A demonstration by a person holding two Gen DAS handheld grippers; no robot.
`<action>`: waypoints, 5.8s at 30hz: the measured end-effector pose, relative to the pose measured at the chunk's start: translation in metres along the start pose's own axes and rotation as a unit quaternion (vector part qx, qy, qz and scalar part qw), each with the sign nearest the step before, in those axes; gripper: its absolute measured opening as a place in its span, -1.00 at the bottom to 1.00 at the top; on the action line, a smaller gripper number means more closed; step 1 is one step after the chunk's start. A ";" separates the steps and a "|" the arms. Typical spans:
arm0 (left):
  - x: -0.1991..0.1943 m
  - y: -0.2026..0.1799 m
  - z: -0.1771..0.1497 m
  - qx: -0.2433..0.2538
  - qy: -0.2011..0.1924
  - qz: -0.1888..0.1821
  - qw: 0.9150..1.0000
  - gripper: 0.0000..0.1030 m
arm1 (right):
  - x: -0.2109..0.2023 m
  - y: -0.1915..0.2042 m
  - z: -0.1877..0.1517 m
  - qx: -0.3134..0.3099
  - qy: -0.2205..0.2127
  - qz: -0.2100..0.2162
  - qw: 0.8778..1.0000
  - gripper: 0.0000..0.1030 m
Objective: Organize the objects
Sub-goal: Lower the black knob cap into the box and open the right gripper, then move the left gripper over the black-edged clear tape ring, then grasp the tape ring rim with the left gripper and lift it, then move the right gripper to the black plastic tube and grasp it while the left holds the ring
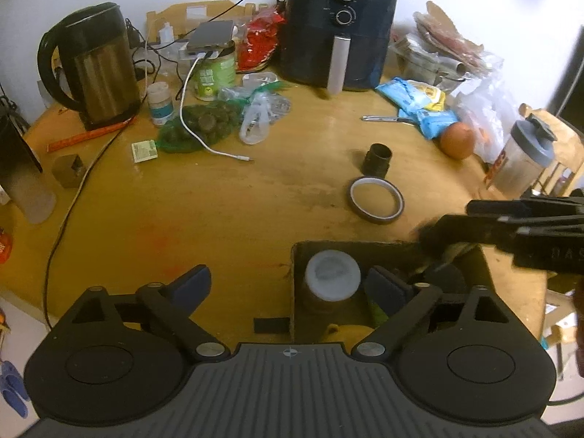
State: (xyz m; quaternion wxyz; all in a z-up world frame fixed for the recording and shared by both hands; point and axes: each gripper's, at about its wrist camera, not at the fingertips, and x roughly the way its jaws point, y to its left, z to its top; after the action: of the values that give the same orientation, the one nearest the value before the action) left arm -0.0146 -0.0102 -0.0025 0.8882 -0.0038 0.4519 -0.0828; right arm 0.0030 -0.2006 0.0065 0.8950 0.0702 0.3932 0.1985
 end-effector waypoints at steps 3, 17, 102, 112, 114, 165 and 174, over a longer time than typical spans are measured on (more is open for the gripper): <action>-0.001 -0.002 -0.002 0.010 -0.004 -0.007 1.000 0.96 | 0.001 0.005 0.000 -0.011 -0.010 -0.011 1.000 0.93; 0.007 -0.026 0.007 0.098 -0.023 -0.004 0.995 1.00 | 0.012 -0.015 -0.012 0.003 0.021 -0.115 0.993 1.00; 0.209 -0.091 0.092 0.291 0.111 -0.142 0.940 0.98 | -0.008 -0.094 -0.022 0.189 0.033 -0.293 0.937 1.00; 0.244 -0.100 0.087 0.300 0.149 -0.142 0.931 0.98 | -0.025 -0.092 -0.033 0.204 0.024 -0.311 0.928 1.00; 0.249 -0.102 0.085 0.302 0.158 -0.139 0.930 0.98 | -0.027 -0.090 -0.034 0.204 0.022 -0.315 0.927 1.00; 0.101 -0.034 0.093 0.159 0.058 -0.152 0.974 0.74 | 0.019 -0.078 -0.005 0.107 0.038 -0.221 0.969 1.00; 0.080 -0.019 0.084 0.128 0.052 -0.147 0.979 0.74 | 0.042 -0.073 0.017 0.067 0.037 -0.201 0.977 1.00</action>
State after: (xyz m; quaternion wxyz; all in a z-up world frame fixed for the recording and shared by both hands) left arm 0.0963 -0.0467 -0.0150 0.8348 0.0479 0.4777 -0.2695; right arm 0.0632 -0.2492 -0.0308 0.8947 0.0416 0.4446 -0.0100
